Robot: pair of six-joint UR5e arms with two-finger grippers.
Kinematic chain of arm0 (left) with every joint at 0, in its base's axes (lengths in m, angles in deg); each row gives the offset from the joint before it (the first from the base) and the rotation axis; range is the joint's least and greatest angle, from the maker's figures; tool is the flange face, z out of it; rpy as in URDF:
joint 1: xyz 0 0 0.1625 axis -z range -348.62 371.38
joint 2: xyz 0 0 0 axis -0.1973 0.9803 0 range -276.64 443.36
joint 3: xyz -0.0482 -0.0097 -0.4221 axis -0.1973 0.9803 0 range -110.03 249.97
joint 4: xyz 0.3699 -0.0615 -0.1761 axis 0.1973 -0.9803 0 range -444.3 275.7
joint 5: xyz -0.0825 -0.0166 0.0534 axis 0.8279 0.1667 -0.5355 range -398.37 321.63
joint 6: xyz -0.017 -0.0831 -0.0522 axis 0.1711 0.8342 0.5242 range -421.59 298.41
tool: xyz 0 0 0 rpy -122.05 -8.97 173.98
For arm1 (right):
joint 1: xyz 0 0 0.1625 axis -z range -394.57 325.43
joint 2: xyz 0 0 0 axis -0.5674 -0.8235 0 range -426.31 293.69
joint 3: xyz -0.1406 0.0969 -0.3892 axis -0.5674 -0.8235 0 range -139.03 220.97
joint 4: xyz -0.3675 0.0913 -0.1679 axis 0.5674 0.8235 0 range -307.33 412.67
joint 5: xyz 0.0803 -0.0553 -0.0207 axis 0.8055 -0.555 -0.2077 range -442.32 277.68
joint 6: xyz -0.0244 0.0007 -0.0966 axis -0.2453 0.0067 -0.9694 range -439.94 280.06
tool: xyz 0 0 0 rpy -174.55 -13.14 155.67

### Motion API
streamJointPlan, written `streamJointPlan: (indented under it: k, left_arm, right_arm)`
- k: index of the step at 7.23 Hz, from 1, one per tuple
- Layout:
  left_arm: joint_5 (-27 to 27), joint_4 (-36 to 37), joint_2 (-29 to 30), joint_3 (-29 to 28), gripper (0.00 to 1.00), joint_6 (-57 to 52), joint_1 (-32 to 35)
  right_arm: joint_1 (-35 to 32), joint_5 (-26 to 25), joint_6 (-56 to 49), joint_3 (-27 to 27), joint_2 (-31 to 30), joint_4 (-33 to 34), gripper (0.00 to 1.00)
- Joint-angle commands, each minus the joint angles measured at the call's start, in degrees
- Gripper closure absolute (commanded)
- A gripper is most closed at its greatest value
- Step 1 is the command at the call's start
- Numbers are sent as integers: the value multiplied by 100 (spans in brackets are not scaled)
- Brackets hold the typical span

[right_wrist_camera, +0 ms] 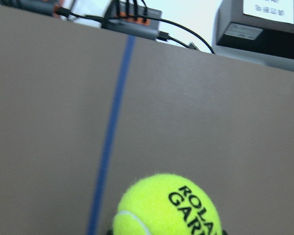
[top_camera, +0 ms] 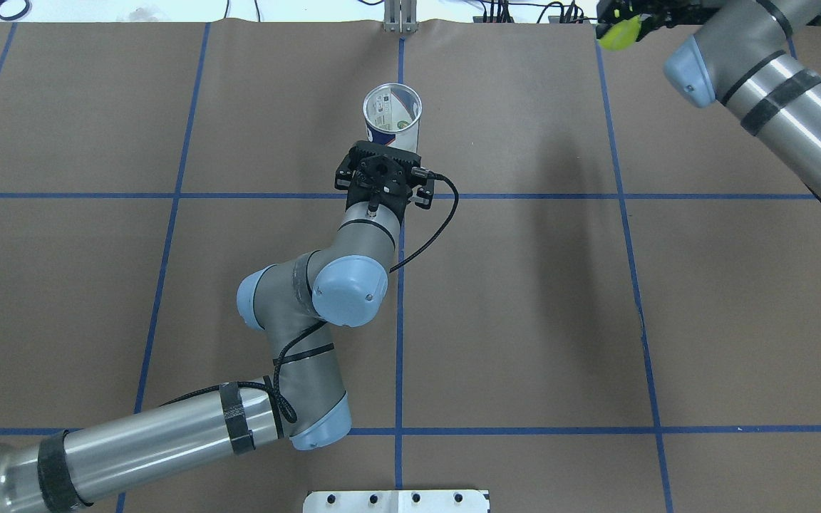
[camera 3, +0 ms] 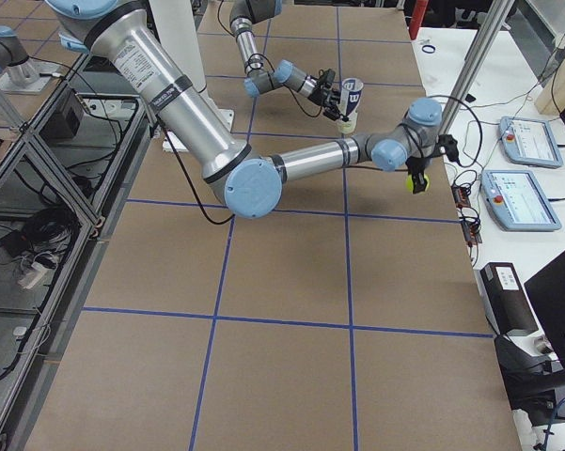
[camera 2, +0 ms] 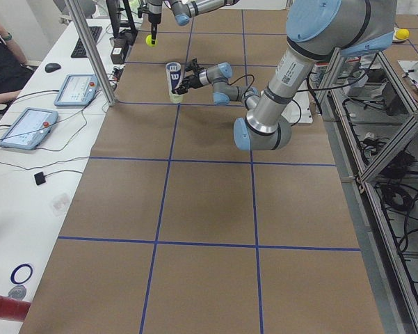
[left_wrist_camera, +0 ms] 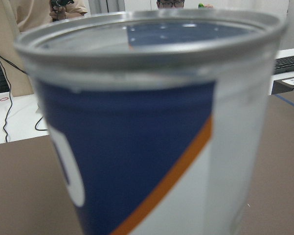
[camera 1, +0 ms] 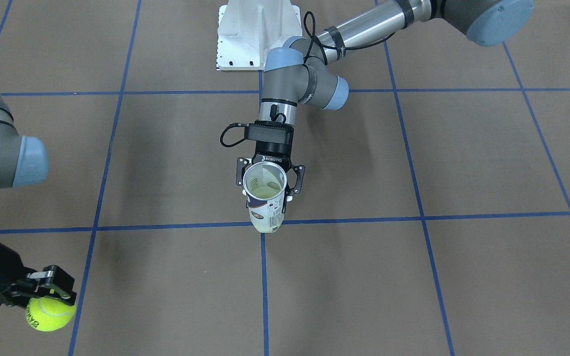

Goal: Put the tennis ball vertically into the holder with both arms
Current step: 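Carry the second ball with the right gripper over the can's opening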

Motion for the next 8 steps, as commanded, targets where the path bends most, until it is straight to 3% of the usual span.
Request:
streamJointPlan:
  k: [1, 3, 5, 8]
  left_arm:
    - [0, 0, 0, -4, 23, 0, -34]
    - [-9, 0, 0, -4, 23, 0, -43]
    - [-9, 0, 0, -4, 23, 0, -43]
    - [0, -9, 0, -22, 23, 0, -43]
  right_arm:
    - [489, 454, 1608, 1035, 539, 576, 100]
    - [1052, 315, 2587, 1083, 1303, 875, 100]
    - [1571, -220, 2616, 1083, 1324, 999, 100]
    - [1652, -222, 2616, 1100, 1280, 1061, 100]
